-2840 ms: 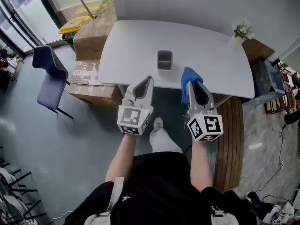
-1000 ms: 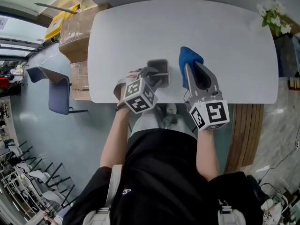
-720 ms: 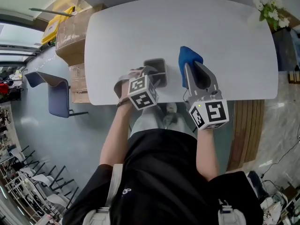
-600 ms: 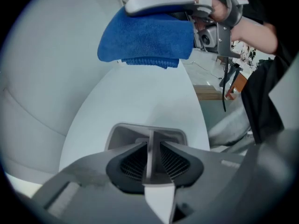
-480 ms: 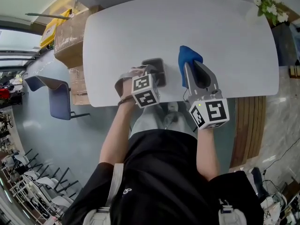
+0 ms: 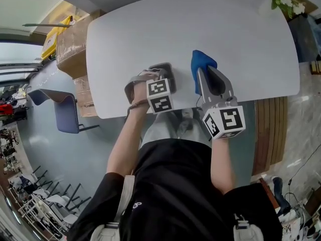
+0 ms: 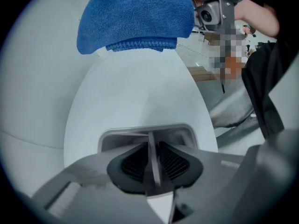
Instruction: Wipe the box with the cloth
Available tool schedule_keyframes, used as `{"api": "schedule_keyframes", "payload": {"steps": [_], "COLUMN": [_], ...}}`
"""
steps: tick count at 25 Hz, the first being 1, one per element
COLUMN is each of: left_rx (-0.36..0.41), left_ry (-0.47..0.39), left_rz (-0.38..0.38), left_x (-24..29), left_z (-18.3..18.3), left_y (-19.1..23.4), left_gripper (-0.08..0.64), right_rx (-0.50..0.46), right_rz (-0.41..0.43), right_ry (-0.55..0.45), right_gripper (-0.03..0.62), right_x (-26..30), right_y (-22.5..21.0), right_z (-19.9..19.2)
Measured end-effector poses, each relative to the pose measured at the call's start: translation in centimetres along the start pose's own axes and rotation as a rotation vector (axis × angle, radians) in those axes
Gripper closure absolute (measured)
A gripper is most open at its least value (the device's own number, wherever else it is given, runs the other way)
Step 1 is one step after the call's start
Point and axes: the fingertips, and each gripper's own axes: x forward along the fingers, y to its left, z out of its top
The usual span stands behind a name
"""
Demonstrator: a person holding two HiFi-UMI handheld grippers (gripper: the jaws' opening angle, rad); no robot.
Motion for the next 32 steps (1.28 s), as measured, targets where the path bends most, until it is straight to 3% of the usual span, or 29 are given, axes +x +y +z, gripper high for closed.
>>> {"api": "schedule_keyframes", "payload": {"steps": [6,16,22,29,32], "left_rx": [0.002,-0.121,-0.279,-0.478,-0.513], "left_ry": [0.004,-0.106,-0.257,-0.500,-0.555], "left_rz": [-0.013,-0.034,-0.062,0.025,0.060], "left_x": [0.4,0.1,-2.6,-7.4,-9.6], "left_z": [0.1,0.1,-0.4,0.3,0.2], "left_y": [-0.2,-0.6,-0.8,0.1,0.4], "left_gripper": [0.486,0.505,0.512,0.512,0.512], "right_rx": [0.007,-0.025,-0.048,-0.084,-0.107], "right_rz": [-0.009,0.030,0.073,0.138,0.170], "right_ry": [0.001,0.003,-0.003,-0.009,-0.017], "right_gripper": [0.546,0.546,0.546,0.546,0.546], "right_x": [-0.2,-0.3,-0.3,-0.1,-0.1], "right_y": [-0.4,0.5,1.5,3.3,4.0], "right_z": [0.0,0.5,1.1,1.7,2.5]}}
